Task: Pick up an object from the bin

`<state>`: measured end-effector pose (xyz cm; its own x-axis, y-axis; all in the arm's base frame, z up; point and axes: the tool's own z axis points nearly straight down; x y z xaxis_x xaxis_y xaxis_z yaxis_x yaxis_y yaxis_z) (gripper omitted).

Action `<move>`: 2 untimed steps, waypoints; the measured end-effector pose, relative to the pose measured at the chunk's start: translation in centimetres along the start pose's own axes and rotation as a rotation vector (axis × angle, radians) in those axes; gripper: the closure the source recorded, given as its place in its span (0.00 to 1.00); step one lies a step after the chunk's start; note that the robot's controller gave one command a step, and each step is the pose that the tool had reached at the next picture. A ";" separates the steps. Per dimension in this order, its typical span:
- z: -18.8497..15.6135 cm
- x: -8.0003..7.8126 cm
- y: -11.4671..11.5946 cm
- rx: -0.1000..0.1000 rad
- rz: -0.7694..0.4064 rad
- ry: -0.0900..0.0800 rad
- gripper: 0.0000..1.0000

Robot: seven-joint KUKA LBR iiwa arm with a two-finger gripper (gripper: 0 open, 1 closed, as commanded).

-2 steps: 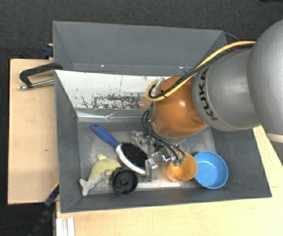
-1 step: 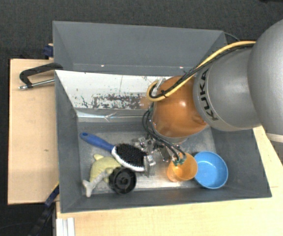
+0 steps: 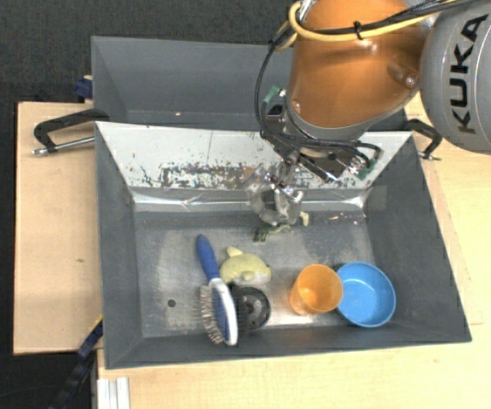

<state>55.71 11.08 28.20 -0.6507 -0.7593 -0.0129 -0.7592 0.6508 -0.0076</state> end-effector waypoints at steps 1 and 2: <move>8.5 -0.3 1.7 -0.009 0.214 0.014 1.00; 14.8 4.3 0.0 -0.008 0.314 0.018 1.00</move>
Offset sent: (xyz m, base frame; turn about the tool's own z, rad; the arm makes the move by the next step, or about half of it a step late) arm -0.0095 0.0122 -0.0837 0.2150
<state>53.13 7.91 13.38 -0.8535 -0.5210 0.0042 -0.5210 0.8535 0.0016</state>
